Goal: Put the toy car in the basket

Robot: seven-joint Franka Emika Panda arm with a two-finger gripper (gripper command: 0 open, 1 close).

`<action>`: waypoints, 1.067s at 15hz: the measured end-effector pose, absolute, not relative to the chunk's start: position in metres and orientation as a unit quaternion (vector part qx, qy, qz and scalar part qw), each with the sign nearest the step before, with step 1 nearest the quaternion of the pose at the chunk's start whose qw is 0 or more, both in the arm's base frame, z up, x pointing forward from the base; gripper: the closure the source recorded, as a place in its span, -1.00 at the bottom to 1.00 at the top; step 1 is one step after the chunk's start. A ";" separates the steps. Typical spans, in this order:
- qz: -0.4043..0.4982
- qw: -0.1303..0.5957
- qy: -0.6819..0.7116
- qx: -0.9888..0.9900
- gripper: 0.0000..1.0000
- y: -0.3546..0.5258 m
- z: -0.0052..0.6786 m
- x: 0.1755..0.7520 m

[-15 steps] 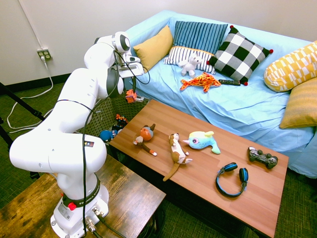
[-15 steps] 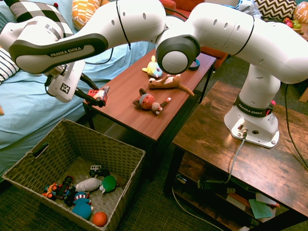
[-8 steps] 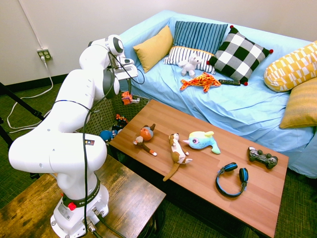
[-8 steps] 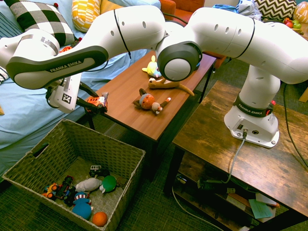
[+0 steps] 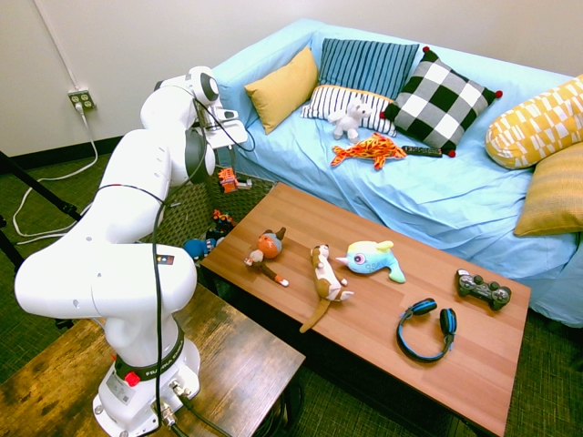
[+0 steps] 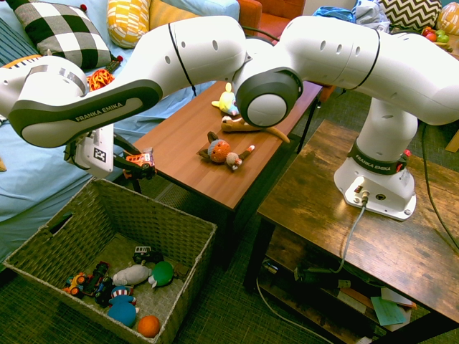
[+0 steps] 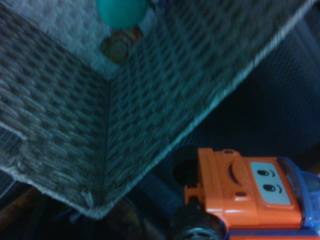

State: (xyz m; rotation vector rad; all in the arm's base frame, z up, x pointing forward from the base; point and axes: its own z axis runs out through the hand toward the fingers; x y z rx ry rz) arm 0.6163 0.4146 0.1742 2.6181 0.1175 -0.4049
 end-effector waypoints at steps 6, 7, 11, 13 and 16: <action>-0.057 0.164 0.149 0.974 1.00 0.453 0.178 0.631; -0.062 0.159 0.151 0.974 1.00 0.454 0.177 0.630; -0.087 0.162 0.148 0.972 -1.00 0.452 0.174 0.624; -0.088 0.162 0.148 0.972 -1.00 0.452 0.174 0.624; -0.087 0.162 0.146 0.972 -1.00 0.451 0.174 0.624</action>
